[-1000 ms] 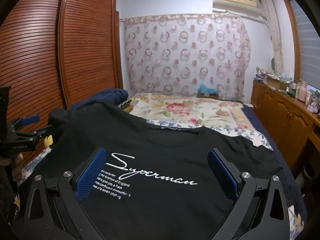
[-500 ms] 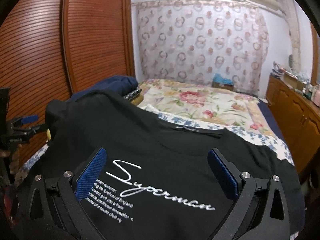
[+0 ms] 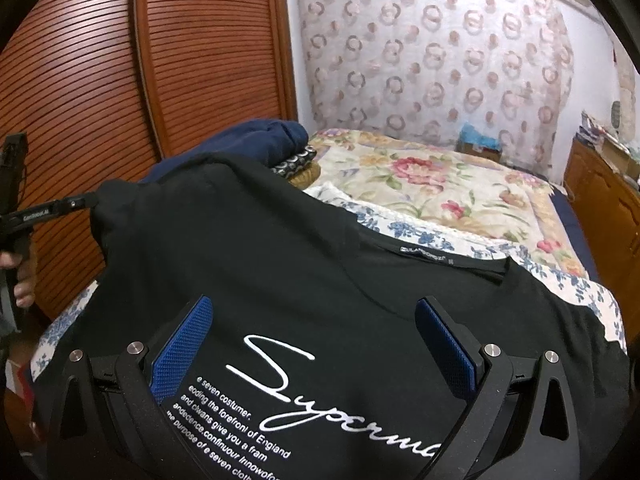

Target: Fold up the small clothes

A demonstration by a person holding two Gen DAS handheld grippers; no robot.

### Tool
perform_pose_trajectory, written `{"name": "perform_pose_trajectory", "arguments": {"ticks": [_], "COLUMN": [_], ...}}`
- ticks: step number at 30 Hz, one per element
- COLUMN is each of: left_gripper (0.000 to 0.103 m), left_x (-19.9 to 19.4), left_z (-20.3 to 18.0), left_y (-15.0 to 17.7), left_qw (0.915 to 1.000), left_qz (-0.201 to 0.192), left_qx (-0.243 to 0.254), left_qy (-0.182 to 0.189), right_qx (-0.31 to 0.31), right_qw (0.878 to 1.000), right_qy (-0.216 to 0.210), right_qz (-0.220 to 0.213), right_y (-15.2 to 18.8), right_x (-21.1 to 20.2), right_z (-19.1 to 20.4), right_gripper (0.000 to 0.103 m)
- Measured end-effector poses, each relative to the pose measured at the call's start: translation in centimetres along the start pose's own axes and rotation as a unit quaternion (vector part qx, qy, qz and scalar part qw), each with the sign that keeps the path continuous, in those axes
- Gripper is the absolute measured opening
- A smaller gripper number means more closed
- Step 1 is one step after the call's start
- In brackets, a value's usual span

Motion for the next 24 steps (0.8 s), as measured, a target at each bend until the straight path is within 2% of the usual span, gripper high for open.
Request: {"name": "perform_pose_trajectory", "arguments": {"ticks": [3,4,5,10,14,18,24], "left_gripper": [0.022,0.010,0.005,0.002,0.002,0.002,0.002], "left_x": [0.8,0.9,0.8,-0.9,-2.8,-5.0,-6.6], "left_z": [0.0,0.0,-0.1,-1.1,-2.0,-3.9,-9.2], "left_y": [0.2,0.2,0.3,0.4,-0.1,-1.8,-4.8], "left_qw": [0.9999,0.9998,0.9998,0.9999,0.9994,0.9978,0.9916], "left_qz": [0.012,0.015,0.014,-0.009,-0.030,-0.050,-0.063], "left_qx": [-0.001,-0.002,-0.002,0.008,0.015,0.035,0.097], "left_qy": [0.009,0.014,0.017,0.004,0.010,0.027,0.058], "right_qx": [0.002,0.003,0.006,0.013,0.015,0.016,0.029], "right_qw": [1.000,1.000,1.000,1.000,1.000,1.000,1.000], "right_qy": [-0.002,-0.003,-0.004,-0.005,-0.006,-0.005,0.005], "right_qz": [0.002,0.003,0.004,0.007,0.007,0.001,-0.010], "right_y": [0.0,0.0,0.0,0.3,0.4,0.3,0.4], "right_x": [0.3,0.4,0.5,0.7,0.6,0.3,-0.8], "right_z": [-0.2,-0.3,-0.5,-0.9,-1.1,-1.4,-2.7], "right_gripper": [0.103,0.103,0.103,0.103,0.103,0.103,0.103]}}
Point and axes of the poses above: each gripper's, at about its wrist camera, not at the fingertips, and x roughly the way its jaws point, z to its left, y to its underside, the point moved 4 cm from there along x, roughly the way its jaws point, and after that the axes turned 13 degrees about z, right-handed, at the moved point
